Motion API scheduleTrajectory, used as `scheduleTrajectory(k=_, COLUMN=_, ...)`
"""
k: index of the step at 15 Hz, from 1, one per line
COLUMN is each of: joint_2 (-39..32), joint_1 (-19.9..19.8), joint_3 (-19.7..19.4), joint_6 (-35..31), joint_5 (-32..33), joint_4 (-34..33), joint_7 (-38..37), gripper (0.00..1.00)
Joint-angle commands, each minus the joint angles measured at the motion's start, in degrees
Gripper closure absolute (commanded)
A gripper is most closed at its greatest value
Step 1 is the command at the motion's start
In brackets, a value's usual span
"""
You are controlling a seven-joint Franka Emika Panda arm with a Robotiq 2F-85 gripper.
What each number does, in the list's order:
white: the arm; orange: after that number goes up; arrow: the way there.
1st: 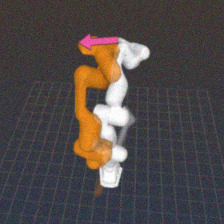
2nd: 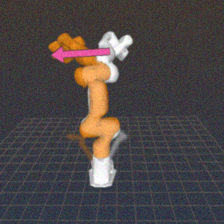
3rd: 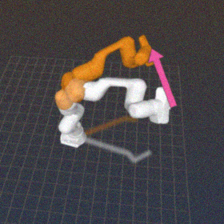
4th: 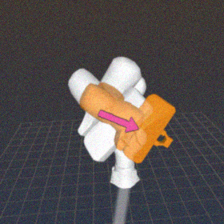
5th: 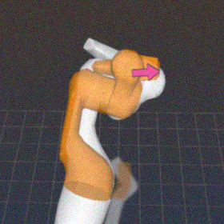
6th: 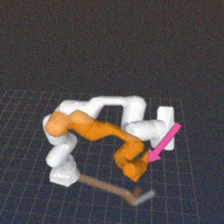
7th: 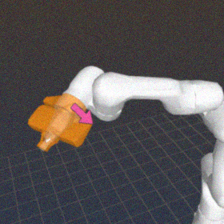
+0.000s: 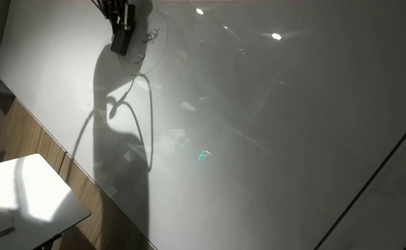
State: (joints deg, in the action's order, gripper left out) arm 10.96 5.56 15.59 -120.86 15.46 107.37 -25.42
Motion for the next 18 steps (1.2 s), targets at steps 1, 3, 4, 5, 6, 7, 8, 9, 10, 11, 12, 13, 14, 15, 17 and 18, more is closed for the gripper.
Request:
scheduleTrajectory(k=1, joint_2=-4.6, joint_1=0.9, joint_3=1.0, joint_6=-4.6, joint_5=4.2, joint_4=-0.6, joint_7=-3.0, gripper=0.71)
scheduleTrajectory(k=3, joint_2=-5.3, joint_1=1.6, joint_3=1.3, joint_6=-5.1, joint_5=5.6, joint_4=0.5, joint_7=-4.3, gripper=0.71)
scheduleTrajectory(k=4, joint_2=-5.5, joint_1=2.0, joint_3=1.4, joint_6=-5.2, joint_5=6.1, joint_4=0.9, joint_7=-4.7, gripper=0.71)
scheduleTrajectory(k=5, joint_2=-5.8, joint_1=2.5, joint_3=1.7, joint_6=-5.7, joint_5=6.8, joint_4=1.5, joint_7=-5.5, gripper=0.71)
scheduleTrajectory(k=6, joint_2=-5.9, joint_1=2.9, joint_3=1.9, joint_6=-5.9, joint_5=7.3, joint_4=1.9, joint_7=-5.9, gripper=0.71)
scheduleTrajectory(k=7, joint_2=-6.2, joint_1=3.3, joint_3=2.0, joint_6=-6.2, joint_5=8.4, joint_4=2.1, joint_7=-6.4, gripper=0.71)
scheduleTrajectory(k=8, joint_2=-6.8, joint_1=3.6, joint_3=2.1, joint_6=-6.2, joint_5=9.6, joint_4=1.7, joint_7=-6.9, gripper=0.71)
scheduleTrajectory(k=9, joint_2=-7.2, joint_1=3.8, joint_3=1.9, joint_6=-5.8, joint_5=10.3, joint_4=1.0, joint_7=-6.8, gripper=0.71)
scheduleTrajectory(k=10, joint_2=-7.5, joint_1=3.7, joint_3=1.5, joint_6=-5.1, joint_5=11.2, joint_4=-0.2, joint_7=-6.5, gripper=0.71)
scheduleTrajectory(k=11, joint_2=-7.6, joint_1=3.6, joint_3=1.1, joint_6=-4.6, joint_5=11.6, joint_4=-1.2, joint_7=-6.0, gripper=0.71)
scheduleTrajectory(k=12, joint_2=-7.6, joint_1=3.1, joint_3=0.5, joint_6=-3.9, joint_5=11.7, joint_4=-2.7, joint_7=-5.1, gripper=0.71)
scheduleTrajectory(k=13, joint_2=-7.6, joint_1=2.7, joint_3=0.0, joint_6=-3.2, joint_5=11.6, joint_4=-3.9, joint_7=-4.3, gripper=0.71)
scheduleTrajectory(k=14, joint_2=-7.7, joint_1=2.3, joint_3=-0.6, joint_6=-2.3, joint_5=11.5, joint_4=-5.3, joint_7=-3.6, gripper=0.71)
scheduleTrajectory(k=15, joint_2=-7.6, joint_1=2.1, joint_3=-1.0, joint_6=-1.4, joint_5=11.7, joint_4=-6.3, joint_7=-3.3, gripper=0.71)
scheduleTrajectory(k=17, joint_2=-7.3, joint_1=1.9, joint_3=-1.4, joint_6=0.7, joint_5=12.2, joint_4=-7.8, joint_7=-3.4, gripper=0.71)
scheduleTrajectory(k=18, joint_2=-7.1, joint_1=1.7, joint_3=-1.6, joint_6=1.5, joint_5=12.4, joint_4=-8.5, joint_7=-3.4, gripper=0.71)
